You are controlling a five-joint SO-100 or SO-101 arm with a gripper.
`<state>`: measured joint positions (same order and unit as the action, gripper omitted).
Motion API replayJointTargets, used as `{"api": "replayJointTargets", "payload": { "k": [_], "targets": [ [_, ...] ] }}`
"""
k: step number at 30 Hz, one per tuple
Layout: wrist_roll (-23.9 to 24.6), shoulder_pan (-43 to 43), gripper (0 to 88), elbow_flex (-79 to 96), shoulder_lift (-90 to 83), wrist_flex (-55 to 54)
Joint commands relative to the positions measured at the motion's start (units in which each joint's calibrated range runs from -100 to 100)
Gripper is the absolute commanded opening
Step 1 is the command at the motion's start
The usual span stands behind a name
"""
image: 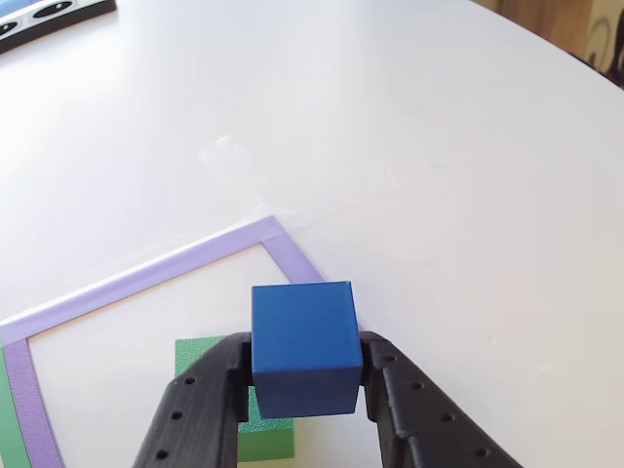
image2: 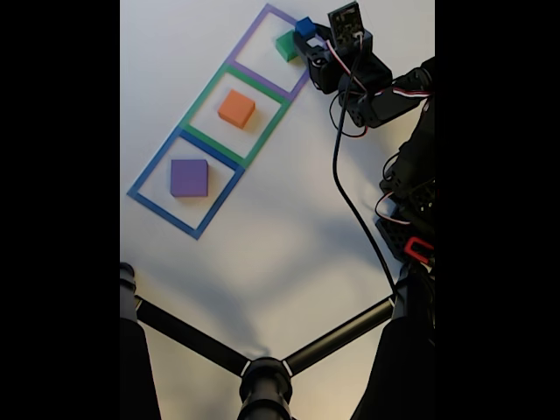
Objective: Tower of hanoi
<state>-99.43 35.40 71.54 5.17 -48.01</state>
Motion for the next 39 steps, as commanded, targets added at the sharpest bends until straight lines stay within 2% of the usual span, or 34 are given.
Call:
{"api": "replayJointTargets", "payload": {
  "k": [1, 14, 31, 36, 39],
  "targets": [
    [-0.6, -1.7, 0.4, -2.3, 0.4, -2.0],
    [-0.6, -4.4, 0.4, -4.3, 4.7, -5.3],
    [-0.6, -3.0, 1.2, -5.2, 8.5, -5.9],
    [-0.6, -2.6, 5.2, -5.3, 9.2, -6.4],
    [-0.6, -2.3, 14.6, -5.3, 9.3, -6.4]
  ]
}}
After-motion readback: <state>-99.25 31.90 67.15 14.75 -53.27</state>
